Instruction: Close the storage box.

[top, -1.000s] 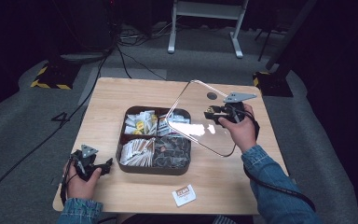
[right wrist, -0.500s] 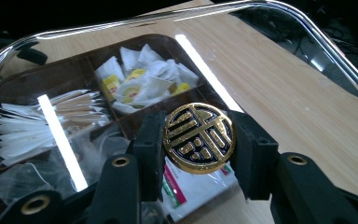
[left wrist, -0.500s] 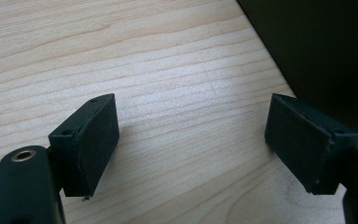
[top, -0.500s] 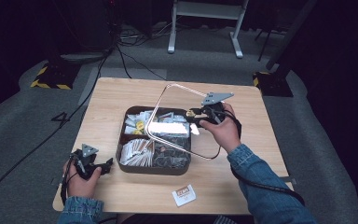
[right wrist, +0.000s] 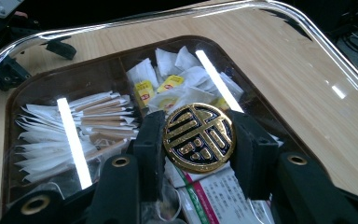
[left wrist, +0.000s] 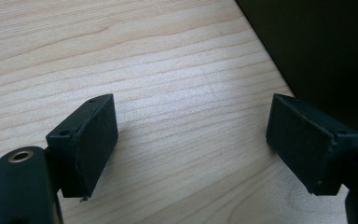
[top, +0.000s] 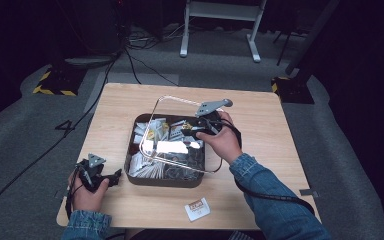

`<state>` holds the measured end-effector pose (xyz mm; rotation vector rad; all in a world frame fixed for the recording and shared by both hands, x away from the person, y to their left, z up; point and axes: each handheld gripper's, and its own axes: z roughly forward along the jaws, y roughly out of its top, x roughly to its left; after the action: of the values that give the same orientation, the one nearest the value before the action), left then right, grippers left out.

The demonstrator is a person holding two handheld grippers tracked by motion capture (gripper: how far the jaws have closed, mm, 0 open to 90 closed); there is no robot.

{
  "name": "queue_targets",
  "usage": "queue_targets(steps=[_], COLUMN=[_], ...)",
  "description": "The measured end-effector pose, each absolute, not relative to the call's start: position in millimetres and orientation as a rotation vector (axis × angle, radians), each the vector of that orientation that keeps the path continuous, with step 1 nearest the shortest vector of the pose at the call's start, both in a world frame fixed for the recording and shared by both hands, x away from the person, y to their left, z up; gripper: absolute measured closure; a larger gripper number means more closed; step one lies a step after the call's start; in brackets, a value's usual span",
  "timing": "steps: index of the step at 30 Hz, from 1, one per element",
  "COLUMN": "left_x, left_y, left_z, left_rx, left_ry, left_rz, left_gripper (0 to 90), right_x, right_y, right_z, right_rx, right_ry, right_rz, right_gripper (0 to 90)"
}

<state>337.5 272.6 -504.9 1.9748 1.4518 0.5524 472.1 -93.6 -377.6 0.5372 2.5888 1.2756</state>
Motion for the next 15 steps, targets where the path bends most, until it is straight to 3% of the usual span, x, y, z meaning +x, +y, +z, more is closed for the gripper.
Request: queue_targets(steps=[15], left_x=[338], left_y=[272], left_z=[-505], left_rx=[1.973], left_ry=[1.452], left_rz=[0.556], left_gripper=[17.1], right_x=[470], right_y=[-57], right_z=[-389], right_rx=[0.435], right_ry=[2.665], right_rz=[1.267], right_gripper=[58.9])
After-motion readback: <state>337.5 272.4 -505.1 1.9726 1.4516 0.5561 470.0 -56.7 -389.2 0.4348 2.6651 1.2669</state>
